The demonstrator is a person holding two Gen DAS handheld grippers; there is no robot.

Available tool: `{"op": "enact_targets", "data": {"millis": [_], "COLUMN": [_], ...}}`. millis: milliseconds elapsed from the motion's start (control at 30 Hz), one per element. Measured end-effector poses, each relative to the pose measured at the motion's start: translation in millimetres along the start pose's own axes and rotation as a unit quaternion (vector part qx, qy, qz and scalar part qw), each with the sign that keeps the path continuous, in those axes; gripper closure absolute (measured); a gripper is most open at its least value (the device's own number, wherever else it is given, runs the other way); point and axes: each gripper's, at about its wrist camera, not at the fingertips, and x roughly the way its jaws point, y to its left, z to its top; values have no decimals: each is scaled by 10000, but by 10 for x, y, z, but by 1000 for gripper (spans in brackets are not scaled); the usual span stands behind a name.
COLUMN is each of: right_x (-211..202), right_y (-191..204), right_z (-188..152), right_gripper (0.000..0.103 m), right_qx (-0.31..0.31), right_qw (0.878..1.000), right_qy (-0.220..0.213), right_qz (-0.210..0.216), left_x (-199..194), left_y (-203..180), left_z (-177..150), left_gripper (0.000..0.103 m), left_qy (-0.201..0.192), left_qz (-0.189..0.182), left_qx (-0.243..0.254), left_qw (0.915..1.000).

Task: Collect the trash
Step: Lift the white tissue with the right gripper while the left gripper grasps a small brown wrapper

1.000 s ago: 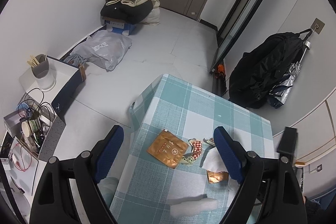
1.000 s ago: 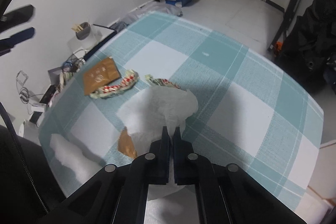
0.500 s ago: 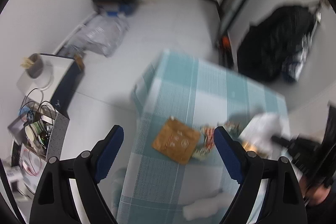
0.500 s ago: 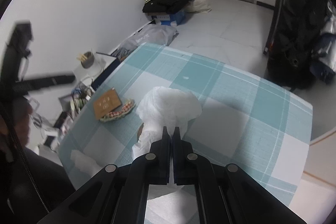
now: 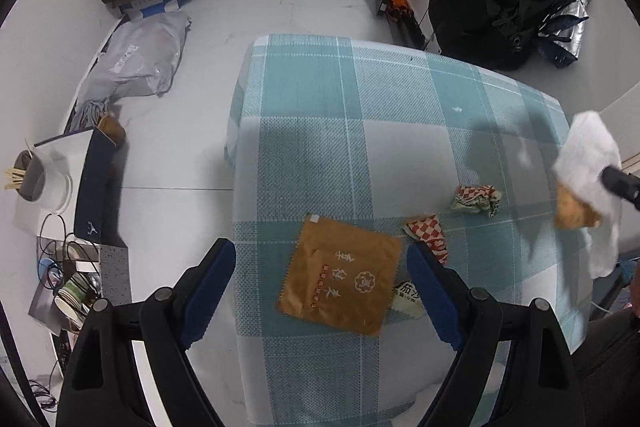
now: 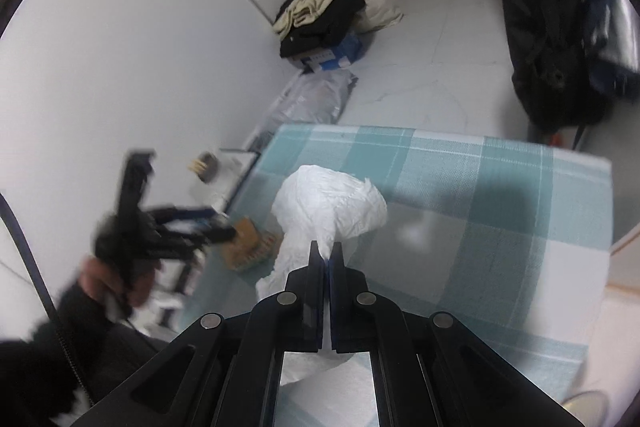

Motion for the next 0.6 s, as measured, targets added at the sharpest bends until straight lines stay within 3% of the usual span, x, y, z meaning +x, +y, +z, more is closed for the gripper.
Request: {"op": "enact_targets", "data": {"millis": [67,200,300,367,400,600], "right_x": [-58,15,150,120,108,291], "right_y": [-39,-105,-137,-98,-46,-59], "right_z": [25,8,-48,-35,-27,-105], "right_gripper": [102,102,102,102,102,102], "right_qx": [154,372,346,176,-113,-449], "right_qw": [9993,9983,9983,9988,9975,9818], "right_qy": [-110,56,469,390,316,750], "right_qz": [328,435,-1,-251,-614,-1685], "left_x": [19,82,142,168,176,198], "left_y": [-12,-92,-90,-79,-72,-150], "left_z": [-30,-34,-48,-51,-52,-64], "left_gripper": [18,18,18,18,18,20], "left_qy": [43,82,185,245,253,171], "left_qz": [-4,195,295,260,268,433], "left_qx": [43,323,384,376,380,601], "left_qw": [10000,9993,9987,9987,9986,9971]}}
